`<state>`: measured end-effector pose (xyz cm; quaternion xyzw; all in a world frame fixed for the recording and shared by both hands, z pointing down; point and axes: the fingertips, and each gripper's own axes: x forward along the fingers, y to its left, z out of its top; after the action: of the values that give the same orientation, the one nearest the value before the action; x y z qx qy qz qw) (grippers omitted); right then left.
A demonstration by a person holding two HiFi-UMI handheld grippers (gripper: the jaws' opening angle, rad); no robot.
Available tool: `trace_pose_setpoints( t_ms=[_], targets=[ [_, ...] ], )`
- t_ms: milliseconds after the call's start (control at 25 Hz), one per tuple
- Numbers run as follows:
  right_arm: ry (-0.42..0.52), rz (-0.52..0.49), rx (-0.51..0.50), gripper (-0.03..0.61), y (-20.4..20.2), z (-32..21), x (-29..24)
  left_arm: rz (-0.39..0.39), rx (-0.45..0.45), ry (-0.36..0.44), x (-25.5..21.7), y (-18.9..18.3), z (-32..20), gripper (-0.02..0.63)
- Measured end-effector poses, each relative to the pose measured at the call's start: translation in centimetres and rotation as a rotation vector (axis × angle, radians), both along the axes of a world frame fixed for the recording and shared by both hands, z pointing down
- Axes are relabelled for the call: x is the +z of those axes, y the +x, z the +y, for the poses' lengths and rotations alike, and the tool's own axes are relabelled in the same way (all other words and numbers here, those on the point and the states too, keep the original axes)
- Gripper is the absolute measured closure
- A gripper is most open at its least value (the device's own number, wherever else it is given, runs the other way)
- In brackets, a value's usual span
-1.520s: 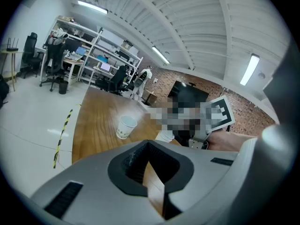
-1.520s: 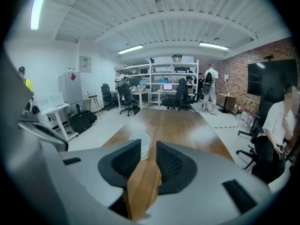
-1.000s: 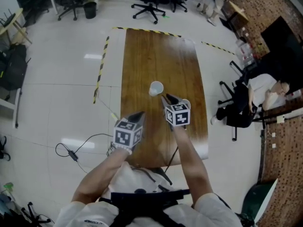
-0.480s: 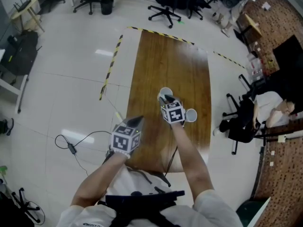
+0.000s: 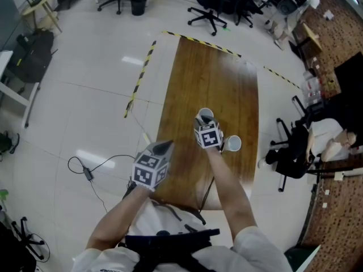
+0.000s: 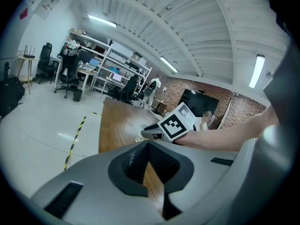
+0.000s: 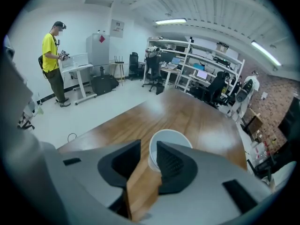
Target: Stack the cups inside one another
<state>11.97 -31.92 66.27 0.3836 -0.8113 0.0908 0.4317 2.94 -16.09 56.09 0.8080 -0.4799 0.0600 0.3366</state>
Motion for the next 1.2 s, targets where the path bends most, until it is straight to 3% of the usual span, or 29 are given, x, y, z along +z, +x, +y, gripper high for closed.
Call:
trace_pose_setpoints(
  t_ms=[200, 360, 720, 1200],
  targets=[
    [-0.008, 0.003, -0.002, 0.481, -0.1, 0.1, 0.6, -0.028, 0.012, -0.004, 0.3, 0.0, 0.2, 0.617],
    [-0.002, 0.008, 0.000, 0.546, -0.2, 0.1, 0.4, -0.055, 0.014, -0.022, 0.5, -0.4, 0.2, 0.617],
    [0.046, -0.057, 0.048, 0.551, 0.8, 1.6, -2.8, -0.100, 0.034, -0.024, 1.1, 0.3, 0.0, 0.617],
    [0.156, -0.165, 0.158, 0.551, 5.4, 3.7, -9.2, -0.103, 0.146, 0.015, 0.3, 4.5, 0.2, 0.617]
  ],
)
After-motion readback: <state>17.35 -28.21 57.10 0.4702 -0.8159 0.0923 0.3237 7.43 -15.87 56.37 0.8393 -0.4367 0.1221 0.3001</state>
